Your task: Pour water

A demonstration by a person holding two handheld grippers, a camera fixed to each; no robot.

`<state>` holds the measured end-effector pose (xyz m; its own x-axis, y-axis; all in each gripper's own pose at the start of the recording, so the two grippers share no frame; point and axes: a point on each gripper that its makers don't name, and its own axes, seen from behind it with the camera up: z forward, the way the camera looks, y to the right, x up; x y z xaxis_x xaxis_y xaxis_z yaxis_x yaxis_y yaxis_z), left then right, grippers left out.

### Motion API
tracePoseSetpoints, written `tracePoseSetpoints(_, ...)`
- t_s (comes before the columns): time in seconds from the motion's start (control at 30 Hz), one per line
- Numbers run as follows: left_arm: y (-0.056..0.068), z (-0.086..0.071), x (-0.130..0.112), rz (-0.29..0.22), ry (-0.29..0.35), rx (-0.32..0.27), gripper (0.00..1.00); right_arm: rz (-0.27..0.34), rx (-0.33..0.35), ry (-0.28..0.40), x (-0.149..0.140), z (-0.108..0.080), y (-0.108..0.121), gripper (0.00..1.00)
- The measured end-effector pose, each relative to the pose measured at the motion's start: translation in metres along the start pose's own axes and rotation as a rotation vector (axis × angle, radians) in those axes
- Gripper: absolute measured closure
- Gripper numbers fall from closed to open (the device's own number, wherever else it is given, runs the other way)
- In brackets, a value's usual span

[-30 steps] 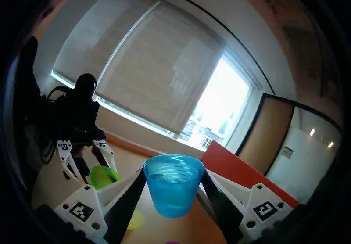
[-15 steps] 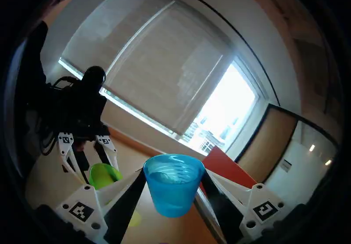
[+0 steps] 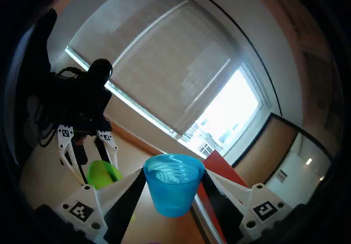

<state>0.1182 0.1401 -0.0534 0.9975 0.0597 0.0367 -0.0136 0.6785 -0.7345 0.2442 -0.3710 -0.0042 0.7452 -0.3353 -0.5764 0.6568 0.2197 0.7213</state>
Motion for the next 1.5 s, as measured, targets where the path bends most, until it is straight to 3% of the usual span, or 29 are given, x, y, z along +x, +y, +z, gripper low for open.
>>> tracePoseSetpoints(1.5,0.005,-0.001,0.004,0.012,0.022,-0.004,0.16,-0.268,0.020,-0.047,0.007,0.011,-0.006,0.10)
